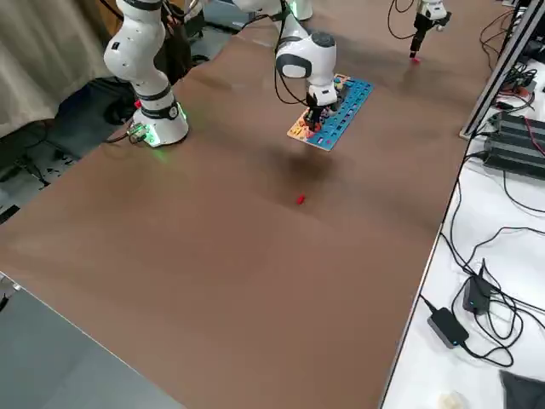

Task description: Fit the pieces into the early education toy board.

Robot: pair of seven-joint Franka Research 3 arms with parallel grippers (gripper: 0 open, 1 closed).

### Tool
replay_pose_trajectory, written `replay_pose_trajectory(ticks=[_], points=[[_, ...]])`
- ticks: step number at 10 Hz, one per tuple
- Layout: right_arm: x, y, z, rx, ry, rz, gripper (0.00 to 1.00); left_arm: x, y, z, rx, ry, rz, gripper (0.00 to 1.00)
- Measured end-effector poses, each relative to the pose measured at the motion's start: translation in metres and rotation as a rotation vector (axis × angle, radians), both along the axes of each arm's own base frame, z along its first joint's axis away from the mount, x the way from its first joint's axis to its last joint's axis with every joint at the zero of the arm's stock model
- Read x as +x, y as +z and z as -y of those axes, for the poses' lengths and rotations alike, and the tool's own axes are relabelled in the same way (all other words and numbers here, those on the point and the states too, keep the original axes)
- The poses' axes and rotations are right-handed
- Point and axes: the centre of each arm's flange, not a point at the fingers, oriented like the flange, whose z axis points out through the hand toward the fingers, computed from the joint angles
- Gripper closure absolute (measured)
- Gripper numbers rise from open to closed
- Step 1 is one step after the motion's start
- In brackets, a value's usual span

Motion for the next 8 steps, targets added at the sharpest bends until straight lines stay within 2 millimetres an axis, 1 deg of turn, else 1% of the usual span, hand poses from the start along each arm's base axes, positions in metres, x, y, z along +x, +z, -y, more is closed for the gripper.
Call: replay_pose_trajectory(ticks=[1, 2, 3, 7, 8], points=[[0.0, 0.0, 0.0, 0.0, 0.0, 0.0, 0.6, 0.001, 0.0, -0.003, 0.0, 0.004, 0.001, 0.28], [0.0, 0.0, 0.0, 0.0, 0.001, 0.0, 0.6, 0.001, 0.0, -0.005, 0.0, 0.007, 0.001, 0.31], [0.0, 0.0, 0.0, 0.0, 0.001, 0.0, 0.6, 0.001, -0.001, -0.006, 0.001, 0.008, 0.0, 0.32], [-0.003, -0.002, 0.001, -0.004, 0.002, -0.007, 0.6, -0.002, -0.018, -0.005, 0.0, 0.007, -0.006, 0.35], [-0.003, -0.003, 0.001, -0.003, 0.005, -0.005, 0.6, -0.001, -0.021, -0.005, -0.002, 0.007, -0.002, 0.38]])
